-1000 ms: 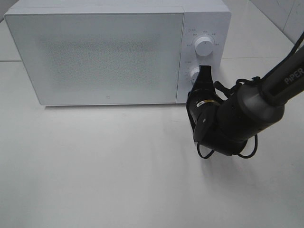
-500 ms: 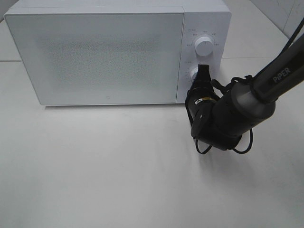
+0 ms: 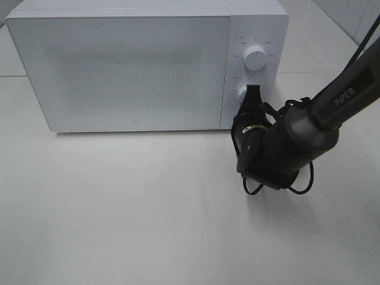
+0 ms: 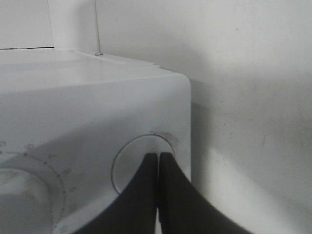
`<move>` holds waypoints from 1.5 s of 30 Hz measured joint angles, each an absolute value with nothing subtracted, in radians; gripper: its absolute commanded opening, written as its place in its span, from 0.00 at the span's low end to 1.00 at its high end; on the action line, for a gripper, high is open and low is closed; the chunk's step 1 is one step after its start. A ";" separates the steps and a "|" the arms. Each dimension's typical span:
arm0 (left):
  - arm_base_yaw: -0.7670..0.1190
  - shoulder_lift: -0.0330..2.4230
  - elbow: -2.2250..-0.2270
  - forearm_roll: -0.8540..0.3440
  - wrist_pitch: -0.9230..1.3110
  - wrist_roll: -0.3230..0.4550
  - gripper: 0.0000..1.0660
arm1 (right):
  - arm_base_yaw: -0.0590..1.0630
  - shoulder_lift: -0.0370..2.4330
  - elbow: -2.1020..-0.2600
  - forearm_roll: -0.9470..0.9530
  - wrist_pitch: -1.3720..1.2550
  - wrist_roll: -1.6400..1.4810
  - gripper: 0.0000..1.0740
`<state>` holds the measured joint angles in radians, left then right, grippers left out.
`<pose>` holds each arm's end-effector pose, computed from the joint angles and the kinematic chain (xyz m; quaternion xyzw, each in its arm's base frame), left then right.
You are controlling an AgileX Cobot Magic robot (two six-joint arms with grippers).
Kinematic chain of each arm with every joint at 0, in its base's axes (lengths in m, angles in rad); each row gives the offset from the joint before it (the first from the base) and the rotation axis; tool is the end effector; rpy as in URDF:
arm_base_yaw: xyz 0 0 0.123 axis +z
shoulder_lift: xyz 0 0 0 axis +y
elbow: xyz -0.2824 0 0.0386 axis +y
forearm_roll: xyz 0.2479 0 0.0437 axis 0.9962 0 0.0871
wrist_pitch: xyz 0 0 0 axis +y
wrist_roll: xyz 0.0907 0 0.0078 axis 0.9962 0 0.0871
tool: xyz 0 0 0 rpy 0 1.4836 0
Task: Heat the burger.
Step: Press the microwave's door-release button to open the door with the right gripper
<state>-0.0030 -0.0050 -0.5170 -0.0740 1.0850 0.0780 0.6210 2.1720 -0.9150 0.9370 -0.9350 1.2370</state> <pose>-0.0088 -0.0059 0.2800 0.0368 0.8525 -0.0174 0.5212 0.3358 0.1677 0.0788 0.6274 0.5355 0.3714 0.4263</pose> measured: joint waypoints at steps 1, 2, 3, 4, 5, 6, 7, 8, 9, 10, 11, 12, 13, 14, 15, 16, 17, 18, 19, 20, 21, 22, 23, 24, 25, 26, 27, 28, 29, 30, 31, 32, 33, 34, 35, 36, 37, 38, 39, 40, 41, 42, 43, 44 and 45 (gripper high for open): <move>-0.003 -0.005 -0.517 -0.074 1.085 0.078 0.94 | 0.621 2.175 -0.920 0.937 -0.935 1.237 0.00; -0.003 -0.005 -0.517 -0.074 1.085 0.078 0.94 | 0.621 2.177 -0.929 0.935 -0.933 1.237 0.00; -0.003 -0.005 -0.517 -0.074 1.085 0.078 0.94 | 0.621 2.177 -0.929 0.935 -0.933 1.237 0.00; -0.003 -0.005 -0.517 -0.074 1.085 0.078 0.94 | 0.621 2.178 -0.936 0.936 -0.931 1.237 0.00; -0.003 -0.005 -0.517 -0.074 1.085 0.078 0.94 | 0.621 2.178 -0.936 0.936 -0.931 1.237 0.00; -0.003 -0.005 -0.517 -0.074 1.085 0.078 0.94 | 0.621 2.179 -0.939 0.941 -0.931 1.237 0.00; -0.003 -0.005 -0.517 -0.074 1.085 0.078 0.94 | 0.621 2.183 -0.941 0.942 -0.931 1.237 0.00; -0.003 -0.005 -0.517 -0.074 1.085 0.078 0.94 | 0.621 2.183 -0.941 0.942 -0.931 1.237 0.00; -0.003 -0.005 -0.517 -0.074 1.085 0.078 0.94 | 0.621 2.189 -0.943 0.943 -0.935 1.237 0.00; -0.003 -0.005 -0.517 -0.074 1.085 0.078 0.94 | 0.623 2.197 -0.948 0.949 -0.947 1.236 0.00; -0.003 -0.005 -0.517 -0.074 1.085 0.078 0.94 | 0.623 2.197 -0.948 0.949 -0.947 1.236 0.00; -0.003 -0.005 -0.517 -0.074 1.085 0.078 0.94 | 0.625 2.200 -0.952 0.953 -0.954 1.236 0.00; -0.003 -0.005 -0.517 -0.074 1.085 0.078 0.94 | 0.625 2.200 -0.952 0.953 -0.954 1.236 0.00; -0.003 -0.005 -0.517 -0.074 1.085 0.078 0.94 | 0.625 2.200 -0.952 0.954 -0.956 1.236 0.00; -0.003 -0.005 -0.517 -0.074 1.085 0.078 0.94 | 0.626 2.202 -0.956 0.960 -0.962 1.235 0.00; -0.003 -0.005 -0.517 -0.074 1.085 0.078 0.94 | 0.626 2.202 -0.956 0.960 -0.962 1.235 0.00; -0.003 -0.005 -0.517 -0.074 1.085 0.078 0.94 | 0.626 2.202 -0.959 0.965 -0.964 1.232 0.00; -0.003 -0.005 -0.517 -0.074 1.085 0.078 0.94 | 0.626 2.209 -0.967 0.970 -0.969 1.230 0.00; -0.003 -0.005 -0.517 -0.074 1.085 0.078 0.94 | 0.626 2.209 -0.967 0.970 -0.969 1.230 0.00; -0.003 -0.005 -0.517 -0.074 1.085 0.078 0.94 | 0.626 2.214 -0.977 0.982 -0.976 1.227 0.00; -0.003 -0.005 -0.517 -0.074 1.085 0.078 0.94 | 0.626 2.217 -0.985 0.987 -0.976 1.227 0.00; -0.003 -0.005 -0.517 -0.074 1.085 0.078 0.94 | 0.626 2.217 -0.985 0.987 -0.976 1.227 0.00; -0.003 -0.005 -0.517 -0.074 1.085 0.078 0.94 | 0.626 2.227 -1.001 1.005 -0.979 1.227 0.00; -0.003 -0.005 -0.517 -0.074 1.085 0.078 0.94 | 0.626 2.227 -1.001 1.005 -0.979 1.227 0.00; -0.003 -0.005 -0.517 -0.074 1.085 0.078 0.94 | 0.626 2.236 -1.018 1.031 -0.986 1.220 0.00; -0.003 -0.005 -0.517 -0.074 1.085 0.078 0.94 | 0.626 2.236 -1.022 1.039 -0.983 1.218 0.00; -0.003 -0.005 -0.517 -0.074 1.085 0.078 0.94 | 0.626 2.236 -1.022 1.039 -0.983 1.218 0.00; -0.003 -0.005 -0.517 -0.074 1.085 0.078 0.94 | 0.626 2.237 -1.033 1.058 -0.975 1.211 0.00; -0.003 -0.005 -0.517 -0.074 1.085 0.078 0.94 | 0.626 2.237 -1.033 1.058 -0.975 1.211 0.00; -0.003 -0.005 -0.517 -0.074 1.085 0.078 0.94 | 0.625 2.237 -1.039 1.068 -0.952 1.201 0.00; -0.003 -0.005 -0.517 -0.074 1.085 0.078 0.94 | 0.625 2.237 -1.040 1.070 -0.952 1.197 0.00; -0.003 -0.005 -0.517 -0.074 1.085 0.078 0.94 | 0.625 2.237 -1.040 1.070 -0.952 1.197 0.00; -0.003 -0.005 -0.517 -0.074 1.085 0.078 0.94 | 0.625 2.237 -1.041 1.073 -0.949 1.194 0.00; -0.003 -0.005 -0.517 -0.074 1.085 0.078 0.94 | 0.625 2.237 -1.042 1.078 -0.948 1.190 0.00; -0.003 -0.005 -0.517 -0.074 1.085 0.078 0.94 | 0.625 2.237 -1.042 1.078 -0.948 1.190 0.00; -0.003 -0.005 -0.517 -0.074 1.085 0.078 0.94 | 0.625 2.237 -1.043 1.080 -0.947 1.185 0.00; -0.003 -0.005 -0.517 -0.074 1.085 0.078 0.94 | 0.625 2.237 -1.043 1.080 -0.947 1.185 0.00; -0.003 -0.005 -0.517 -0.074 1.085 0.078 0.94 | 0.625 2.237 -1.043 1.080 -0.947 1.185 0.00; -0.003 -0.005 -0.517 -0.074 1.085 0.078 0.94 | 0.625 2.237 -1.043 1.080 -0.947 1.184 0.00; -0.003 -0.005 -0.517 -0.074 1.085 0.078 0.94 | 0.625 2.237 -1.043 1.080 -0.947 1.184 0.00; -0.003 -0.005 -0.517 -0.074 1.085 0.078 0.94 | 0.625 2.236 -1.043 1.083 -0.944 1.181 0.00; -0.003 -0.005 -0.517 -0.074 1.085 0.078 0.94 | 0.625 2.236 -1.043 1.083 -0.944 1.181 0.00; -0.003 -0.005 -0.517 -0.074 1.085 0.078 0.94 | 0.625 2.232 -1.043 1.085 -0.939 1.175 0.00; -0.003 -0.005 -0.517 -0.074 1.085 0.078 0.94 | 0.624 2.231 -1.043 1.085 -0.936 1.174 0.00; -0.003 -0.005 -0.517 -0.074 1.085 0.078 0.94 | 0.624 2.231 -1.043 1.085 -0.936 1.174 0.00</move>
